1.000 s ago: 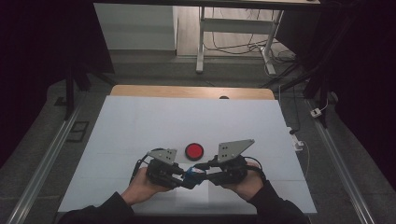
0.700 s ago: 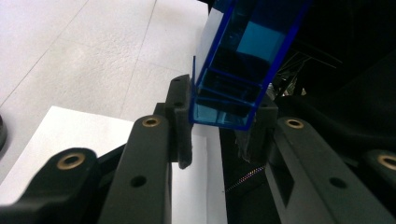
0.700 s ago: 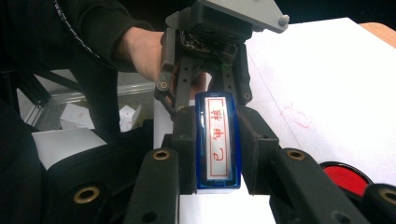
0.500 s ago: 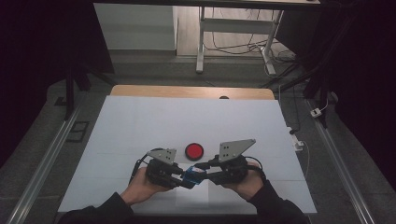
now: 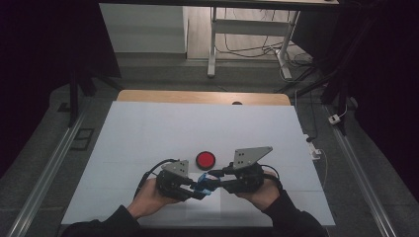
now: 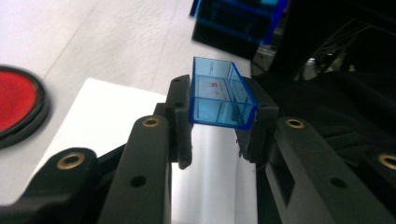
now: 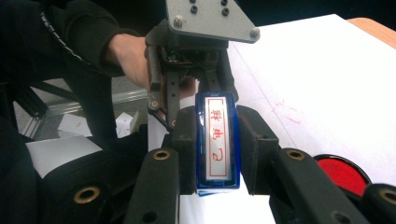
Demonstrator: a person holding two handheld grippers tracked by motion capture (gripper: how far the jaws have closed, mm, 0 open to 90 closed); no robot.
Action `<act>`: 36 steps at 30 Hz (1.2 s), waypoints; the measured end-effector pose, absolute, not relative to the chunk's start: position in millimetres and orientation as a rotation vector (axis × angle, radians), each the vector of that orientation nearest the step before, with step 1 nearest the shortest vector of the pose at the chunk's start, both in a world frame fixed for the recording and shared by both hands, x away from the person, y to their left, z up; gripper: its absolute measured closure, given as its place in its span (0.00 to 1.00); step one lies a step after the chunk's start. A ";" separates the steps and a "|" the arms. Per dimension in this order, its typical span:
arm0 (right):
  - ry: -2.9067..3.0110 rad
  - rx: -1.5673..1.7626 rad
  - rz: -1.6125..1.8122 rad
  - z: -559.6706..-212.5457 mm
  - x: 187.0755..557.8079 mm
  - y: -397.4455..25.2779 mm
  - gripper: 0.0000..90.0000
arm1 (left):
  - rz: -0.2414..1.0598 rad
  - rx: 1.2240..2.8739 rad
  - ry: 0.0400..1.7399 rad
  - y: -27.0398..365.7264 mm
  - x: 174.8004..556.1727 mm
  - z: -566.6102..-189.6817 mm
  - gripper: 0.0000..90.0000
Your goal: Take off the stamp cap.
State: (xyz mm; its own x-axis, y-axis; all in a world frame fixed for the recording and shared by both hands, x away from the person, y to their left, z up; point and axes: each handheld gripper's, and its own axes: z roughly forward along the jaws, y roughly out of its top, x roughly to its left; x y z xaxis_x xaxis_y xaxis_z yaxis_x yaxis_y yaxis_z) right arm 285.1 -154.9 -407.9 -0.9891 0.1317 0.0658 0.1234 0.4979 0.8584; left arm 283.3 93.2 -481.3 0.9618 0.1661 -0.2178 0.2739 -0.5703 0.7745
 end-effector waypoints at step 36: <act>2.661 0.375 1.467 -411.8 290.0 -159.5 0.78 | 0.078 2.191 0.573 150.8 250.6 -467.0 0.75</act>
State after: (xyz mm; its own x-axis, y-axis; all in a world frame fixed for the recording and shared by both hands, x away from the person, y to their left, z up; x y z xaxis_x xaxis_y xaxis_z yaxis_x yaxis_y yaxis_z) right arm 290.0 -159.5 -411.8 -0.9669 0.2507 0.0480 0.1744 0.5117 0.8413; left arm 250.6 150.8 -467.0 0.8933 0.4274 -0.1394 0.3745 -0.5360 0.7566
